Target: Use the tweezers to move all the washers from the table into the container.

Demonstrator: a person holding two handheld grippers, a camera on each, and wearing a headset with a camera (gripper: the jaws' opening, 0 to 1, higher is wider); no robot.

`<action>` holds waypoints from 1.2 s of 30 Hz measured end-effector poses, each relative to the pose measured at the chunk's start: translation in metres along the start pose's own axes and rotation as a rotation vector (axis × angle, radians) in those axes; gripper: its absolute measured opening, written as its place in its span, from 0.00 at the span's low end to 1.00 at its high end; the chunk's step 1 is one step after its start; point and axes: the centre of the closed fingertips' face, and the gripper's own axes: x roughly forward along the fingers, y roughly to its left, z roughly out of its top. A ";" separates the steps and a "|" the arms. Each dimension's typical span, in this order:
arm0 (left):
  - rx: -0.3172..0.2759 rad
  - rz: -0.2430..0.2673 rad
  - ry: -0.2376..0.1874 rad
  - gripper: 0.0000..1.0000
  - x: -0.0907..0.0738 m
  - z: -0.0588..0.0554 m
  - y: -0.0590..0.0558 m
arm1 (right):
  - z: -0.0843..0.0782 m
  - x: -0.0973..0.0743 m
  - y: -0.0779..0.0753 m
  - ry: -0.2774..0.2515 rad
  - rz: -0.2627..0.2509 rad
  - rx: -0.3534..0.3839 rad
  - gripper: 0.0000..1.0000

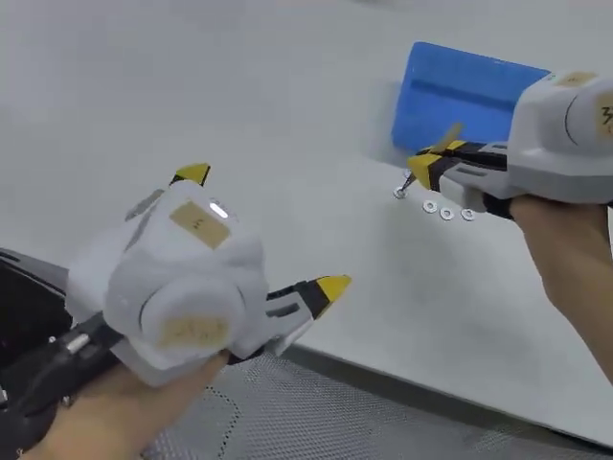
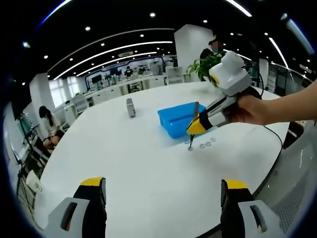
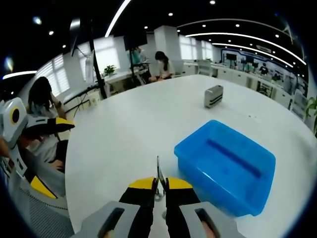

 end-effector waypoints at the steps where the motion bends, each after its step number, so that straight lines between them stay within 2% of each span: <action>1: 0.000 -0.002 0.002 0.99 0.000 -0.001 0.000 | -0.001 0.001 0.000 0.001 0.000 -0.001 0.04; 3: 0.004 -0.005 0.008 0.99 0.000 -0.002 -0.001 | 0.000 0.001 0.001 -0.002 -0.005 -0.002 0.04; 6: 0.014 -0.003 -0.002 0.99 0.000 0.000 -0.001 | 0.000 0.002 0.001 -0.001 -0.019 -0.038 0.03; 8: 0.019 0.009 -0.017 0.99 -0.002 0.002 0.002 | 0.000 0.002 0.002 -0.001 -0.023 -0.032 0.03; 11: 0.006 0.003 -0.016 0.99 -0.002 0.001 0.001 | 0.000 0.002 0.002 -0.007 -0.035 -0.044 0.03; 18: -0.003 0.013 -0.021 0.99 -0.002 0.002 0.004 | -0.001 0.002 0.002 0.020 -0.045 -0.075 0.02; 20: -0.007 0.010 -0.011 0.99 -0.002 0.001 0.004 | -0.001 0.001 0.002 0.024 -0.044 -0.066 0.02; 24: -0.019 0.010 -0.026 0.99 -0.003 0.004 0.005 | -0.003 -0.003 0.003 0.027 -0.046 -0.057 0.02; 31: -0.011 0.016 -0.003 0.97 -0.002 0.000 0.006 | 0.005 -0.015 0.005 0.006 -0.036 -0.029 0.02; 34: -0.004 0.016 0.037 0.99 0.002 -0.006 0.004 | 0.011 -0.021 0.002 -0.002 -0.046 -0.028 0.02; 36: 0.000 0.018 0.041 0.99 0.002 -0.007 0.005 | 0.015 -0.024 0.001 -0.010 -0.048 -0.021 0.02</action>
